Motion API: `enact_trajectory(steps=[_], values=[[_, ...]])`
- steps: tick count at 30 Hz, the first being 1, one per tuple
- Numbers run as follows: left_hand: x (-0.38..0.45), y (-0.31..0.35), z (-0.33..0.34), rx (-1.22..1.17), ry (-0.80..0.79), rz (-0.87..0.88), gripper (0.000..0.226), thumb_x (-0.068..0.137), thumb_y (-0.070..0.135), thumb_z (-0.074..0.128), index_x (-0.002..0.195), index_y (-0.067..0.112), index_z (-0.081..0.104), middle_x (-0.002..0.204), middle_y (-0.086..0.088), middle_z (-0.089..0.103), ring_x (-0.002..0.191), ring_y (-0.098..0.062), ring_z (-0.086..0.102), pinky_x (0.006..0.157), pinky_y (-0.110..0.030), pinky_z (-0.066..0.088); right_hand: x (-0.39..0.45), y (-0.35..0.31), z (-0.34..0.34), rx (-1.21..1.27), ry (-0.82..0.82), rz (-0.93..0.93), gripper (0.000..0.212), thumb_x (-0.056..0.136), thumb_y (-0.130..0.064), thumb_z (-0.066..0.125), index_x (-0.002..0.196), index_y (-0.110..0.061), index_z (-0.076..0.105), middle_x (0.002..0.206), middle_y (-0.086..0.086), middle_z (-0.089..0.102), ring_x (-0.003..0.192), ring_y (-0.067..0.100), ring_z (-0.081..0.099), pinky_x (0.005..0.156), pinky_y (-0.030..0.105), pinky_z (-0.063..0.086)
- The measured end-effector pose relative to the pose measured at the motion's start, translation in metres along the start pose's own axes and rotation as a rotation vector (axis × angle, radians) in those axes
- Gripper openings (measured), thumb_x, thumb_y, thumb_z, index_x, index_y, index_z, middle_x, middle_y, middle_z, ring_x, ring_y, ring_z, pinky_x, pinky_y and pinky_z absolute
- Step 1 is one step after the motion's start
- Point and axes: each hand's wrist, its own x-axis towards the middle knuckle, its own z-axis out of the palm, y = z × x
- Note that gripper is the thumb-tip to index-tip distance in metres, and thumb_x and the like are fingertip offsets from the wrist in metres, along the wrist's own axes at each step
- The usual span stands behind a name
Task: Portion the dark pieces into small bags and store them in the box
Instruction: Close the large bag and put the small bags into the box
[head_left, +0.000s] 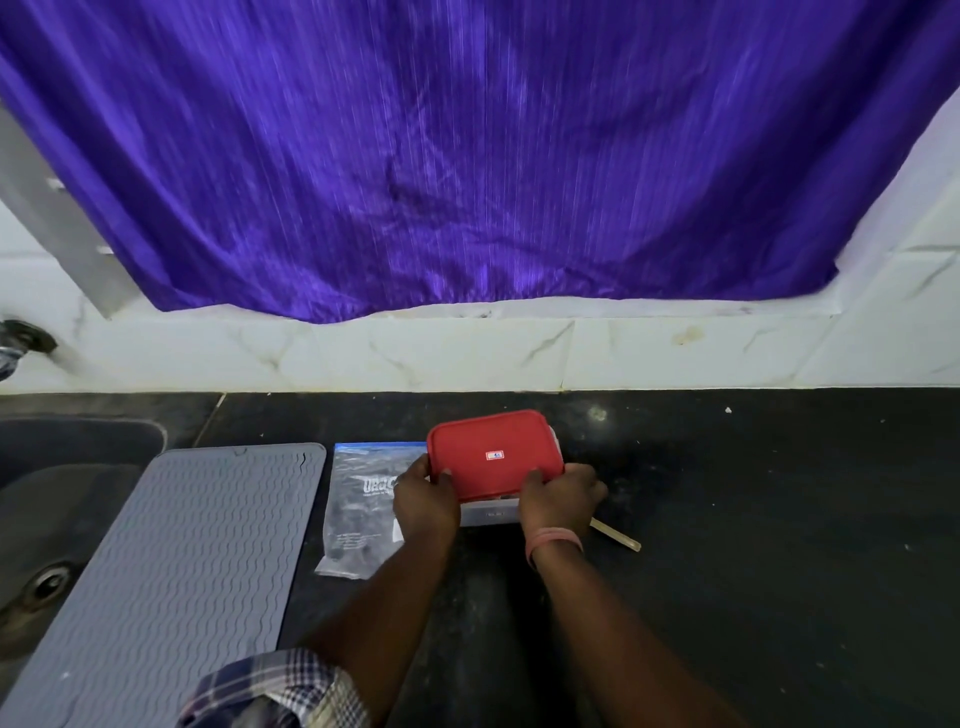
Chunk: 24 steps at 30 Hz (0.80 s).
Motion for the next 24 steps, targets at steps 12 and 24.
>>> enact_trajectory(steps=[12,24], values=[[0.008,-0.005,0.007,0.059,-0.07,0.014,0.042,0.085,0.007,0.056,0.125,0.012,0.069,0.105,-0.014,0.075,0.083,-0.036,0.072,0.077,-0.049,0.062,0.021,-0.004,-0.006,-0.289,-0.05,0.003,0.045,0.089,-0.034,0.051,0.13,-0.013,0.051,0.139,0.016,0.044,0.127,0.039,0.044,0.102,0.047,0.039],[0.03,0.008,0.032,0.033,-0.075,-0.272,0.07,0.105,0.058,0.017,0.141,0.01,0.052,0.139,-0.025,0.056,0.127,-0.044,0.053,0.111,-0.052,0.04,0.073,-0.013,0.0,0.068,-0.271,0.157,0.034,0.099,-0.026,0.053,0.122,-0.006,0.068,0.123,0.015,0.068,0.112,0.033,0.064,0.083,0.029,0.049]])
